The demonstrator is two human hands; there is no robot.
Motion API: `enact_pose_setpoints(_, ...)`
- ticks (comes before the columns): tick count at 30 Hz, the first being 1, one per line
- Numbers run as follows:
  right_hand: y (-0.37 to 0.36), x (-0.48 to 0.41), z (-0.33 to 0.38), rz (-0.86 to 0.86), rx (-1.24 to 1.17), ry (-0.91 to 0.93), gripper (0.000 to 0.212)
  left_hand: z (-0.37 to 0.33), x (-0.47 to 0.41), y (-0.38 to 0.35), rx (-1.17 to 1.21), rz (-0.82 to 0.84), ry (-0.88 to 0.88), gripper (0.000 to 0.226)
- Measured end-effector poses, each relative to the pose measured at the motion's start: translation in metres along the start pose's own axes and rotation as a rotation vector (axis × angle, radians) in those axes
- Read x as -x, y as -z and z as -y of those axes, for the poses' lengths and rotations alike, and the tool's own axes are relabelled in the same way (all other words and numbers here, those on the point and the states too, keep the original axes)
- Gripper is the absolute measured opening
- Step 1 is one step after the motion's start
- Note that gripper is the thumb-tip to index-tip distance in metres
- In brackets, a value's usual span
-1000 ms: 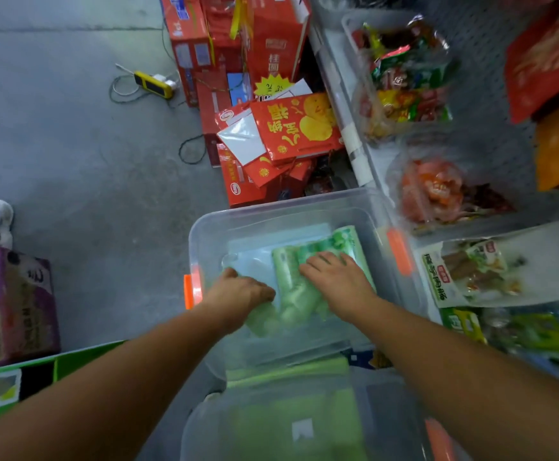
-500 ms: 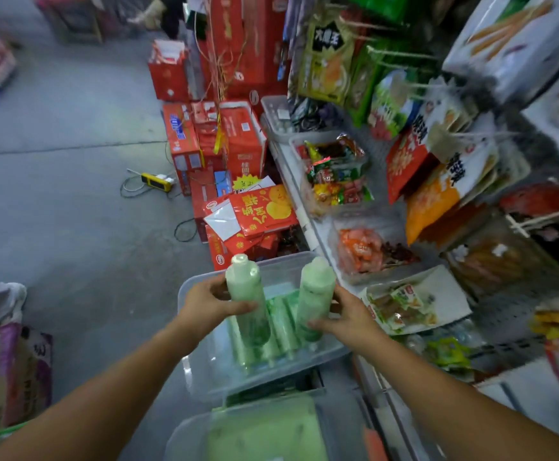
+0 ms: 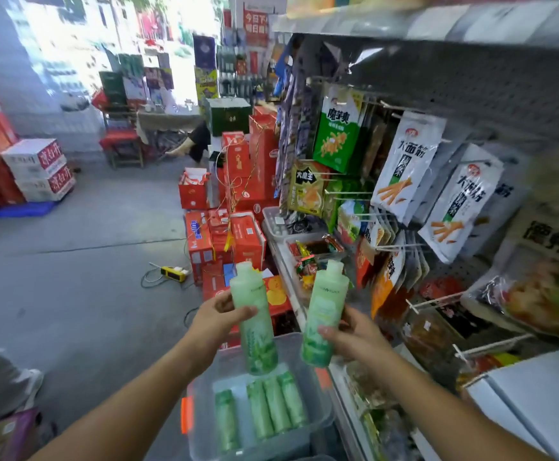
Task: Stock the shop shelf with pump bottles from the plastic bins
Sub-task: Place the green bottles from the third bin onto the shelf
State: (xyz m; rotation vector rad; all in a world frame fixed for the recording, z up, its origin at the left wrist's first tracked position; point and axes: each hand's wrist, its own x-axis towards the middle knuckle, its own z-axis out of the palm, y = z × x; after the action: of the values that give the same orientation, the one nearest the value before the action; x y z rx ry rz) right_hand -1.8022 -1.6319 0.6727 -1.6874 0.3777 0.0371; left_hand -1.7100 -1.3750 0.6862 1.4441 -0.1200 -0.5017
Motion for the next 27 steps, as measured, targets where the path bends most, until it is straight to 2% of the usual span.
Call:
enact_pose_setpoints(3,0.011,0.012,0.030,0.015,0.028,0.030,0.050,-0.029,0.011,-0.009,0.023,-0.006,-0.036,0.028)
enact_pose_setpoints(6,0.015,0.029,0.059,0.005,0.059,0.091,0.050,-0.055,0.020,-0.013,0.042,0.021,-0.058,0.037)
enact_pose_setpoints(9,0.017,0.048,0.084,-0.014,0.020,0.113,0.048,-0.079,0.032,-0.017,0.056,0.068,-0.065,0.028)
enact_pose_setpoints(16,0.016,0.097,0.121,-0.162,-0.023,0.124,0.057,-0.118,0.054,-0.037,0.096,0.237,-0.101,0.033)
enact_pose_setpoints(20,0.016,0.139,0.134,-0.246,-0.001,0.153,0.055,-0.124,0.064,-0.052,0.120,0.329,-0.090,0.034)
enact_pose_setpoints(24,0.020,0.189,0.137,-0.304,-0.033,0.142,0.045,-0.130,0.086,-0.074,0.102,0.447,-0.087,0.035)
enact_pose_setpoints(27,0.026,0.227,0.133,-0.390,0.009,0.131,0.052,-0.130,0.102,-0.096,0.123,0.514,-0.075,0.040)
